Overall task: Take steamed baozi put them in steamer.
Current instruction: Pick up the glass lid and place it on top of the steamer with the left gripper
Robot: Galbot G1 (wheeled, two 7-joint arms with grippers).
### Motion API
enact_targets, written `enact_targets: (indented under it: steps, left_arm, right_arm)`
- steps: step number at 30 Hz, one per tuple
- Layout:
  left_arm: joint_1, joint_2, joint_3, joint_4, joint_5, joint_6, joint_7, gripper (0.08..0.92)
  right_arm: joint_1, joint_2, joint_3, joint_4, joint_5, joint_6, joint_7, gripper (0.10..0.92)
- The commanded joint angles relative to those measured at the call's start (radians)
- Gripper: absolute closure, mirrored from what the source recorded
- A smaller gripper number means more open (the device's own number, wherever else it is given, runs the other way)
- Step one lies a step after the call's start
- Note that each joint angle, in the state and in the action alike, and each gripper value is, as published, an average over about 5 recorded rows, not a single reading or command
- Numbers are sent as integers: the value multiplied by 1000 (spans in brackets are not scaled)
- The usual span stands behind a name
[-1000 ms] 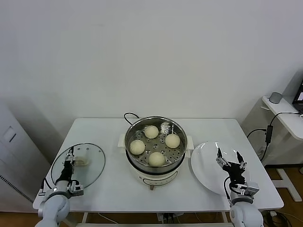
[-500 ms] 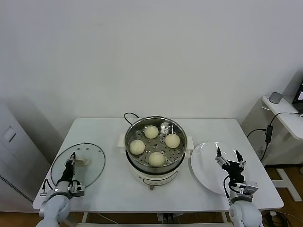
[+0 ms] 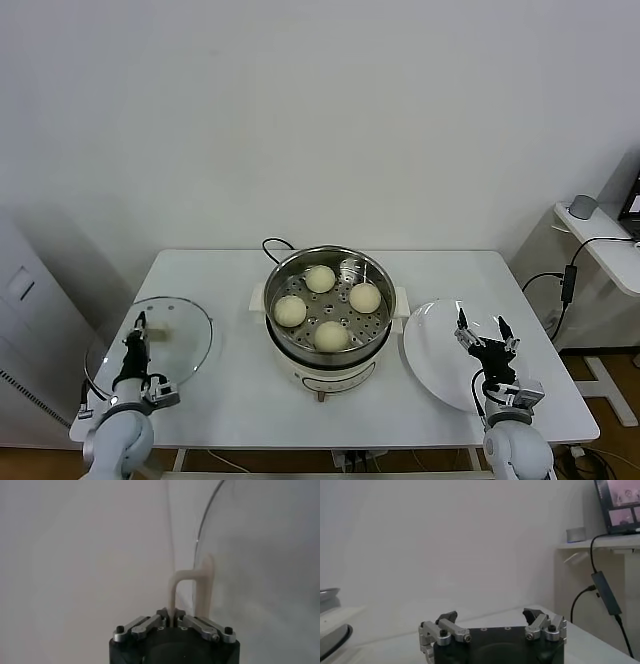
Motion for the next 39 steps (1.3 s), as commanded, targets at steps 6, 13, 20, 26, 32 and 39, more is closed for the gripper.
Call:
enact_targets:
  steps: [6, 13, 20, 26, 32, 39]
  left_arm:
    - [-12, -104, 125, -349, 148, 498, 281, 870]
    - [-85, -197, 220, -434, 274, 498, 443, 870]
    - [-160, -268, 320, -433, 311, 498, 481, 870]
    - [-224, -361, 427, -391, 338, 498, 497, 870]
    - [-282, -385, 540, -304, 340, 498, 504, 870]
    - [-321, -385, 615, -238, 299, 498, 517, 870]
  right_arm:
    - [16, 0, -5, -19, 7, 2, -2, 203]
    - [24, 1, -4, -24, 10, 0, -3, 203]
    - [31, 2, -2, -43, 10, 1, -2, 203]
    - [32, 5, 6, -42, 6, -3, -2, 203]
    - [26, 7, 14, -49, 5, 0, -3, 203]
    - [20, 21, 26, -58, -2, 3, -10, 203]
